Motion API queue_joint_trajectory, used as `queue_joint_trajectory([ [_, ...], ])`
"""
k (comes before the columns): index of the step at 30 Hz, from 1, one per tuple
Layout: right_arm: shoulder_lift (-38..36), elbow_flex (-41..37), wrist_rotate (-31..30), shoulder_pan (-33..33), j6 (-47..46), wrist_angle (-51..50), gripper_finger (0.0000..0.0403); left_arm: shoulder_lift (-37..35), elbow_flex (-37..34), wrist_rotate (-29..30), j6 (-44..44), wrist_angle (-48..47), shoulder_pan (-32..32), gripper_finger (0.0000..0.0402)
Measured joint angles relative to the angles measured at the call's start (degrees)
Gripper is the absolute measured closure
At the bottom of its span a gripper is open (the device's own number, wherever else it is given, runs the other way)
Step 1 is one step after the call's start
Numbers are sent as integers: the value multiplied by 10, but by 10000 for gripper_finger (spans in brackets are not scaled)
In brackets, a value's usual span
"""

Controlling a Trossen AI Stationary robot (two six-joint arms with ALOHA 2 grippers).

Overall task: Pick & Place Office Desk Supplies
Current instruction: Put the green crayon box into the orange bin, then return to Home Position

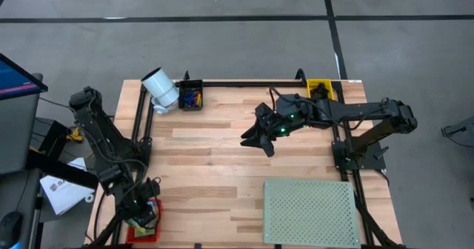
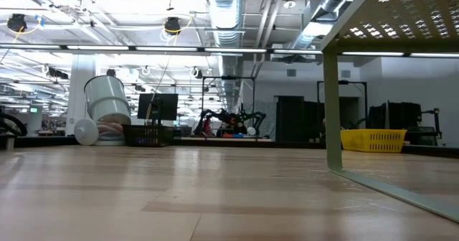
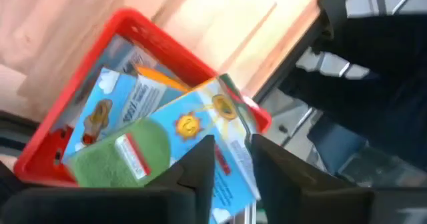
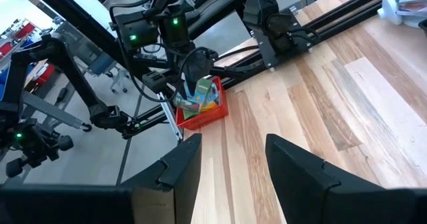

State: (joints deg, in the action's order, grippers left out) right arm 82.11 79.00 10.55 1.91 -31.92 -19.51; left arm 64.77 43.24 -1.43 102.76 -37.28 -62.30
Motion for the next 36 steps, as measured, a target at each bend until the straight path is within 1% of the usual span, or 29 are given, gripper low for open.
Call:
queue_joint_trajectory([
  [4, 0, 0, 0, 0, 0, 0, 239, 0, 0, 35, 15, -8, 0, 343],
  [7, 0, 0, 0, 0, 0, -2, 239, 0, 0, 45, 16, -5, 0, 362],
  [10, 0, 0, 0, 0, 0, -2, 239, 0, 0, 52, 13, 8, 0, 374],
  [13, 0, 0, 0, 0, 0, -2, 239, -1, 0, 75, 13, 19, 0, 373],
  [16, 0, 0, 0, 0, -1, -2, 239, -7, 0, 127, 14, 26, 0, 364],
  [18, 0, 0, 1, 0, -4, -2, 239, -10, 0, 148, 13, 27, 0, 359],
  [21, 0, 0, 1, 0, -5, -2, 239, -13, -1, 177, -14, 59, 4, 355],
  [23, 0, 0, 1, 0, -5, -2, 239, -18, -1, 201, -62, 100, 14, 356],
  [25, 0, 0, 0, 3, -5, -2, 239, -24, -1, 223, -130, 153, 33, 358],
  [27, 0, 0, 1, 5, -2, -1, 239, -30, -1, 235, -212, 211, 66, 362],
  [30, 0, 0, 1, 10, 2, -1, 239, -40, -1, 229, -333, 288, 135, 368],
  [33, -4, -1, 1, 14, 5, -1, 239, -53, 0, 180, -470, 352, 236, 373],
  [36, -9, -1, 1, 15, 9, -4, 239, -61, 0, 99, -613, 397, 374, 375],
])
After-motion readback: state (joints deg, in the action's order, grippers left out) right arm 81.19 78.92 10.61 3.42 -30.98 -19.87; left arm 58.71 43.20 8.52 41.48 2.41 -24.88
